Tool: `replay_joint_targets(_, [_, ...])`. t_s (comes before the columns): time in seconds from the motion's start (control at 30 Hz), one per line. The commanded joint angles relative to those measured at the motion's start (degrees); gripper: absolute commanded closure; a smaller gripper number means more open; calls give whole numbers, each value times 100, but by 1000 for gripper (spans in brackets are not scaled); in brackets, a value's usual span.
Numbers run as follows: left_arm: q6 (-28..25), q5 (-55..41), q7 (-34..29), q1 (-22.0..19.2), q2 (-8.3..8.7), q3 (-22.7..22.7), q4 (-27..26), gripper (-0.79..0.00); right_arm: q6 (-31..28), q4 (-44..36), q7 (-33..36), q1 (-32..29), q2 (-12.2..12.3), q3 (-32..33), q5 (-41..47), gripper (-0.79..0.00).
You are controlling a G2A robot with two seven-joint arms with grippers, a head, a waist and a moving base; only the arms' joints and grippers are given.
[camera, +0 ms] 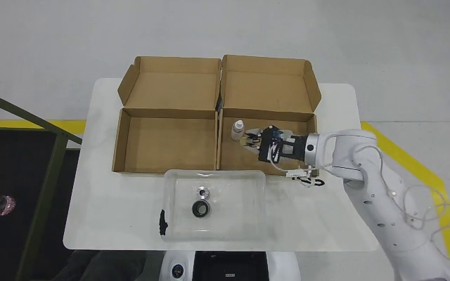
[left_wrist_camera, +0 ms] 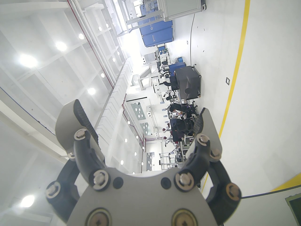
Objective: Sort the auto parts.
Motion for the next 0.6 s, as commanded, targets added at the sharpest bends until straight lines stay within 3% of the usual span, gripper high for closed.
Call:
replay_joint_targets(0.0, [0,0,0,0,0,0,0,-785,26,192,207,114,-13,-98,19,0])
replay_joint_targets(0.3, [0,0,0,0,0,0,0,-785,206,749,865,483,-78,-510,-65,0])
replay_joint_targets(0.57, [0,0,0,0,0,0,0,-785,733,1124,1347,714,-180,-940,-352,0])
